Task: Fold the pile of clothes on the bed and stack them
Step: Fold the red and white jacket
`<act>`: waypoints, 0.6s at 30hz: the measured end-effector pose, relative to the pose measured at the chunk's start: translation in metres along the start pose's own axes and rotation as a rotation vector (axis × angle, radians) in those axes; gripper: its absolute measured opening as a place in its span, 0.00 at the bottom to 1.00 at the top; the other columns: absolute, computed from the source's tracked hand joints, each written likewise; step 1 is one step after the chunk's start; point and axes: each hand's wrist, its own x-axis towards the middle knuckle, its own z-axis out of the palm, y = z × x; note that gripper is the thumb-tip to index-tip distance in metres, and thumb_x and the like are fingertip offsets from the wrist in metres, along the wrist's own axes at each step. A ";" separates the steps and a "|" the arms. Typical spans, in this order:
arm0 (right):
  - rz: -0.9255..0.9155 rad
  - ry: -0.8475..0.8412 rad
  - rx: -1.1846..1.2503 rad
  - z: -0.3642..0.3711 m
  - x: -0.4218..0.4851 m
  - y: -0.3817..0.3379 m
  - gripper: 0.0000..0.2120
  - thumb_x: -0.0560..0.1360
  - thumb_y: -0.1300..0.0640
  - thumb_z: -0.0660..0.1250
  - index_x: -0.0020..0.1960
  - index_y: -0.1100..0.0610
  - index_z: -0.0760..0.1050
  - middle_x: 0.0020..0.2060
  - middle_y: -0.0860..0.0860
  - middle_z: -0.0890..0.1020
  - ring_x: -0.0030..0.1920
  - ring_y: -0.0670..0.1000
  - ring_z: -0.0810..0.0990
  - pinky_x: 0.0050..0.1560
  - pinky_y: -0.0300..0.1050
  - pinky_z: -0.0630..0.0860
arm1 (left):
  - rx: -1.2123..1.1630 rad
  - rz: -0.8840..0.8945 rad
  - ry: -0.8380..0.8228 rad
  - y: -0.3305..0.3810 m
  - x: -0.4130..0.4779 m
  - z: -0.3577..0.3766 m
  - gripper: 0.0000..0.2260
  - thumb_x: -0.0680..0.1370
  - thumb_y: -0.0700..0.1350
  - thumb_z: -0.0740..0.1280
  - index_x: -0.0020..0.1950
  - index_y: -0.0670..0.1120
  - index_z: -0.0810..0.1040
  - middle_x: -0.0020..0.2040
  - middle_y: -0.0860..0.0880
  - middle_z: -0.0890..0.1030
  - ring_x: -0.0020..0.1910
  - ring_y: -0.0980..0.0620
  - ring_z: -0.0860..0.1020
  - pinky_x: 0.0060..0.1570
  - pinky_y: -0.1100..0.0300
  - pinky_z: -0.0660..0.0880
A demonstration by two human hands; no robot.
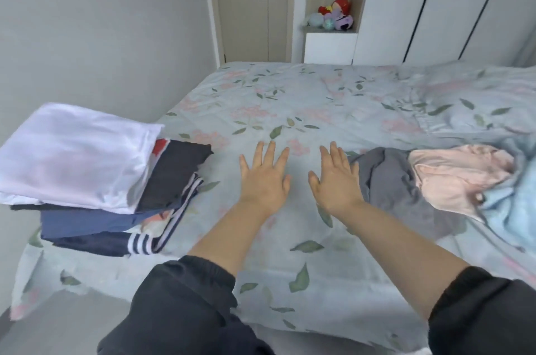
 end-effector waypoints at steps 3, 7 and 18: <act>0.117 0.013 -0.010 0.005 -0.023 0.058 0.30 0.81 0.47 0.52 0.78 0.57 0.47 0.78 0.54 0.45 0.77 0.53 0.43 0.73 0.60 0.43 | -0.055 0.038 -0.056 0.053 0.004 0.033 0.27 0.82 0.54 0.51 0.79 0.54 0.44 0.79 0.48 0.42 0.77 0.46 0.38 0.71 0.36 0.41; 0.259 0.020 0.016 0.018 -0.046 0.114 0.30 0.81 0.48 0.54 0.77 0.57 0.49 0.78 0.54 0.47 0.77 0.53 0.44 0.73 0.61 0.45 | -0.142 0.039 -0.123 0.106 -0.002 0.069 0.27 0.82 0.54 0.51 0.78 0.55 0.42 0.79 0.49 0.41 0.77 0.47 0.37 0.71 0.36 0.42; 0.353 0.225 -0.065 0.038 -0.045 0.206 0.29 0.79 0.49 0.56 0.76 0.58 0.54 0.77 0.54 0.53 0.77 0.54 0.48 0.72 0.60 0.47 | -0.190 0.128 -0.219 0.180 0.012 0.144 0.25 0.82 0.58 0.44 0.77 0.58 0.39 0.79 0.52 0.41 0.77 0.47 0.39 0.71 0.37 0.43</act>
